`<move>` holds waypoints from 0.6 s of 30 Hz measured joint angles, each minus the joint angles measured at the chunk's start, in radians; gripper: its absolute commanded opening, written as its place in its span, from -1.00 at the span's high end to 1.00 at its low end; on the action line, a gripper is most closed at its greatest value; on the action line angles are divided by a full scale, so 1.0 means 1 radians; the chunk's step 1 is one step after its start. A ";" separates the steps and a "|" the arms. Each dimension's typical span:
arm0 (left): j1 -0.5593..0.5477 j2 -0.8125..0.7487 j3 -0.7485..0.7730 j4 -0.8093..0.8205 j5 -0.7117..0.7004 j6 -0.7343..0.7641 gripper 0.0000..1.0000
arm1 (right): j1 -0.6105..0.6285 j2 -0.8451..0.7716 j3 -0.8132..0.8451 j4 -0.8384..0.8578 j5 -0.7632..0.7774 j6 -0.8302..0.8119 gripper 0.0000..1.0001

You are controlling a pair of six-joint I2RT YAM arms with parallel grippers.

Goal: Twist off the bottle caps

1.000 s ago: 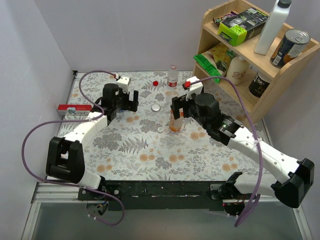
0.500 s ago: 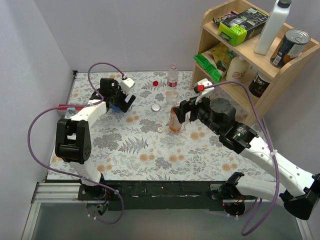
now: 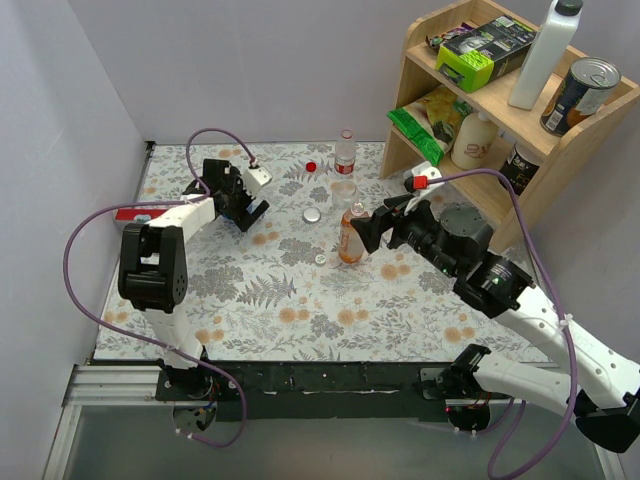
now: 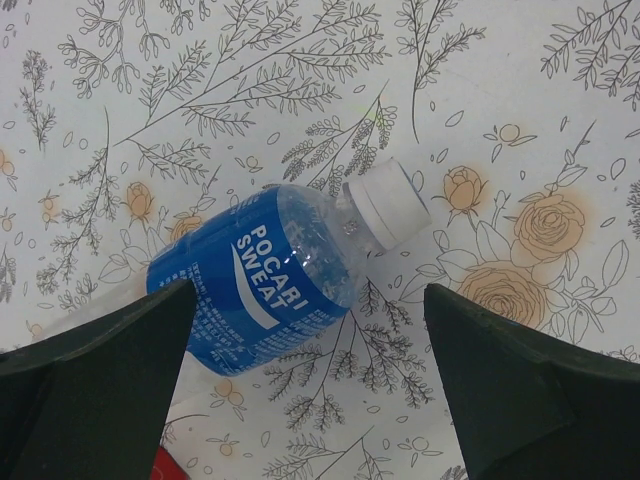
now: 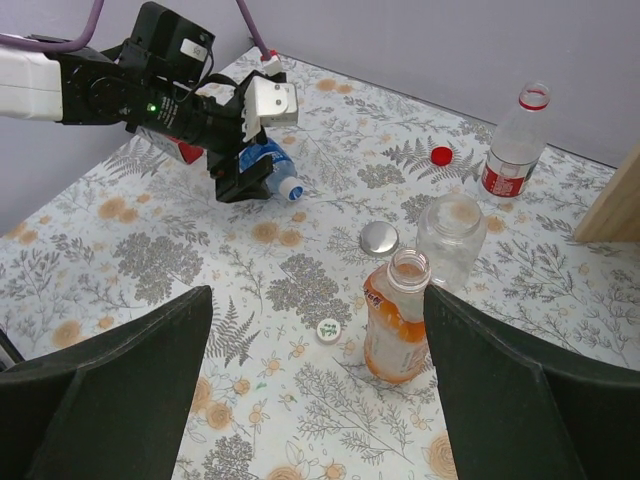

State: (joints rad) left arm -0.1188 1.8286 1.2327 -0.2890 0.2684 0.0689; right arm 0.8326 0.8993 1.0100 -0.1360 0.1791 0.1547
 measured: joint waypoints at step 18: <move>0.000 0.131 0.067 0.001 -0.089 0.065 -0.85 | 0.000 -0.031 -0.006 -0.045 0.004 0.006 -0.83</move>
State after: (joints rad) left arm -0.1184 1.9594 1.2995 -0.2882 0.1791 0.1341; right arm 0.8326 0.8688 1.0035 -0.1810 0.1833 0.1612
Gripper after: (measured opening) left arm 0.981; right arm 0.916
